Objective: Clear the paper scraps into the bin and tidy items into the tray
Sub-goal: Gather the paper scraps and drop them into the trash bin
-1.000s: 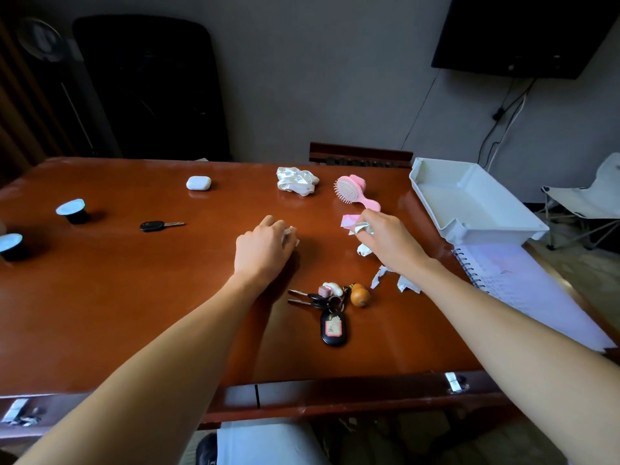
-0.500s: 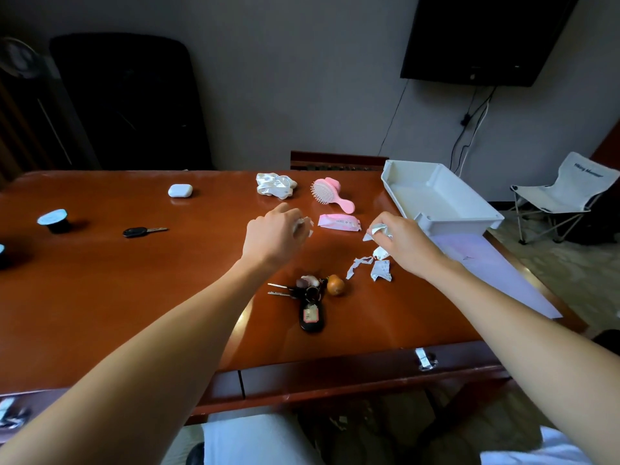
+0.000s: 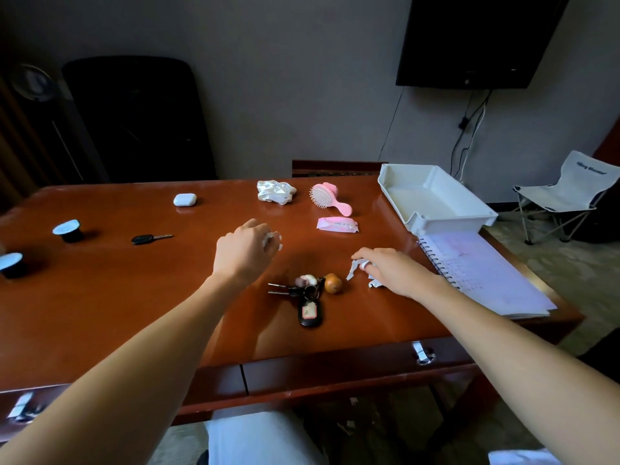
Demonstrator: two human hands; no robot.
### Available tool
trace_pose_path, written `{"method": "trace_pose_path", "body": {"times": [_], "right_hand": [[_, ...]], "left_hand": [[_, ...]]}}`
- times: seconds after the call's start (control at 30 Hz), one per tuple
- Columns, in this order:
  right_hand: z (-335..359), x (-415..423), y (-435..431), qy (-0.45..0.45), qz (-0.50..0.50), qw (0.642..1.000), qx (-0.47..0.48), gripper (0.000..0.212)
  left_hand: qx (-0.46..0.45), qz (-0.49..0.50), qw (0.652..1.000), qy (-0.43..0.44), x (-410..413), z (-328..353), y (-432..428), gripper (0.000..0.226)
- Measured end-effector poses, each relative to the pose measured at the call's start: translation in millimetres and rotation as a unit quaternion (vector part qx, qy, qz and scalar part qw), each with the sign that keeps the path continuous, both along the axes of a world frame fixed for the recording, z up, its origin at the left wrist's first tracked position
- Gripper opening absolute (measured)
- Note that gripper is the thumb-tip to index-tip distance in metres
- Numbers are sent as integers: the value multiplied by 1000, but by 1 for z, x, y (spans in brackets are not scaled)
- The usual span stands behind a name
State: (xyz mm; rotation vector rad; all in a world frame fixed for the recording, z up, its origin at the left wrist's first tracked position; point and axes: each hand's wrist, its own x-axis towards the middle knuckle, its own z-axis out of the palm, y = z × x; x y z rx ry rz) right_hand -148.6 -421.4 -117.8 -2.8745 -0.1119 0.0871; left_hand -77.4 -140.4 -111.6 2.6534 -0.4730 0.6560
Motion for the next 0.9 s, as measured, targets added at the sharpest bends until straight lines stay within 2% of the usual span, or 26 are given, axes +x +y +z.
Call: {"method": "trace_pose_path", "body": {"times": [0.1,0.2,0.3,0.47,0.63,0.8,0.9], "right_hand": [[-1,-3,3,-20,-5,999,-39,12],[0,-5,7,-31,-11,998,-55,10],[2,-5,5,-17,-27,999,-19,11],[6,-4,5,-45,-80,993,69,12],[18,5,30,-69,-45,994,78,21],[31,17,67,-77,3,994,80,8],[40,22,92,-65,24,993,91,13]], "left_hand": [[4,7,1000,8,-4,-4,7,31],[8,12,1000,10,-7,-7,16,30],[23,25,999,12,-12,-11,26,33],[23,33,999,14,-17,-13,39,33],[22,40,999,11,-24,-10,55,31],[8,61,998,11,-29,-10,75,31],[8,74,997,10,-33,-8,89,30]]}}
